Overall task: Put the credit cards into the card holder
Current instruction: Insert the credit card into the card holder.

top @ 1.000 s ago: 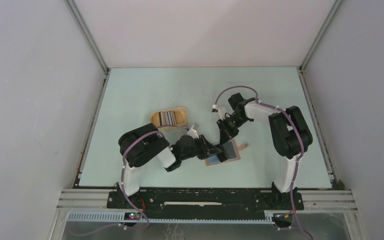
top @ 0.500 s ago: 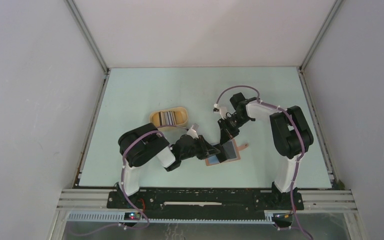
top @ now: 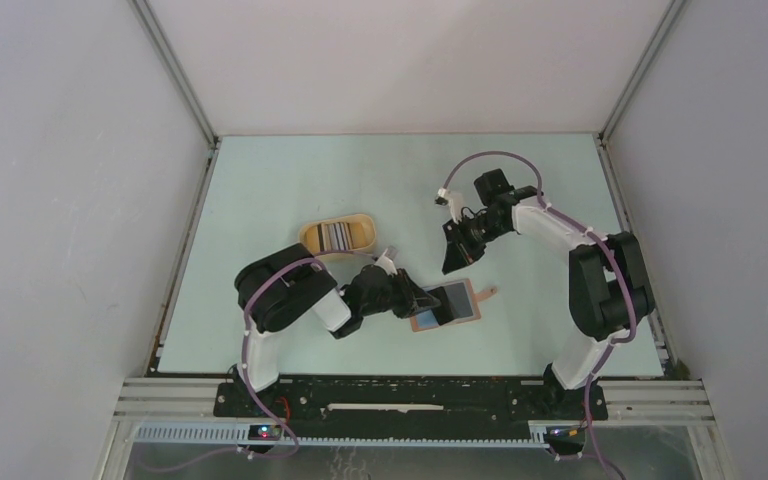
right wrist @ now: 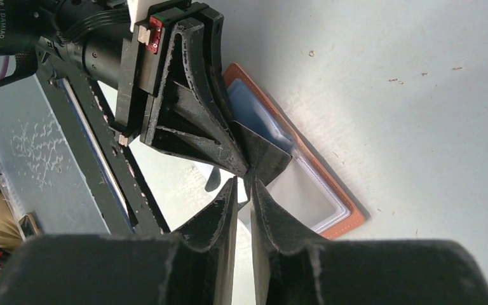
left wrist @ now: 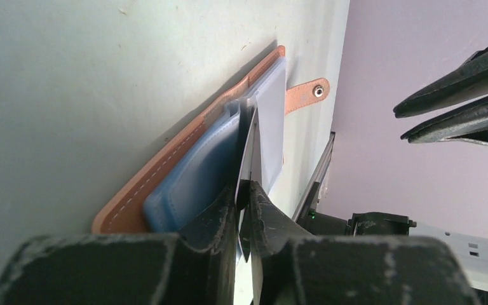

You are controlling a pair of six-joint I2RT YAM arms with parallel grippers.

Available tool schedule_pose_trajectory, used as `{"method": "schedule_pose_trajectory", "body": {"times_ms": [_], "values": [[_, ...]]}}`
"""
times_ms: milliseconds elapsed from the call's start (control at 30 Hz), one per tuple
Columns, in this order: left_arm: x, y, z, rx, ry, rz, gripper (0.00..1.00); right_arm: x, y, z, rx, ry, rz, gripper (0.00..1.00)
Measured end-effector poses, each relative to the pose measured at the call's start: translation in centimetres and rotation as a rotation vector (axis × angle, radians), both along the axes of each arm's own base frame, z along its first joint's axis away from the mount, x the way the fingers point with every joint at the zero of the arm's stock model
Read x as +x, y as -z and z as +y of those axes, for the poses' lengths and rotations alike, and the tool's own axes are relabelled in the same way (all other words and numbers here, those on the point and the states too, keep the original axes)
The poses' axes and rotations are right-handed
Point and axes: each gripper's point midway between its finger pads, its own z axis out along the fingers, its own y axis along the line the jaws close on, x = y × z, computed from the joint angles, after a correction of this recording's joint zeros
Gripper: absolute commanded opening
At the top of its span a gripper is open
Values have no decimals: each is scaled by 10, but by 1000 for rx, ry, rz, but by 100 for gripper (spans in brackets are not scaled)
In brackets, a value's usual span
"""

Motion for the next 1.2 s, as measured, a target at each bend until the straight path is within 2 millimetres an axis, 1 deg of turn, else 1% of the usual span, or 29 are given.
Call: {"method": "schedule_pose_trajectory", "body": {"times_ms": [267, 500, 600, 967, 1200], "values": [[0, 1, -4, 8, 19, 54, 17, -2, -4, 1, 7, -12, -17, 21], [0, 1, -5, 25, 25, 91, 17, -5, -21, 3, 29, -24, -69, 21], [-1, 1, -5, 33, 30, 102, 17, -7, -25, 5, 34, -36, -82, 21], [-1, 0, -5, 66, 45, 144, 19, -14, -24, 12, 33, -63, -81, 21], [-1, 0, -7, 95, 68, 155, 20, -14, -23, 12, 32, -68, -86, 20]]}}
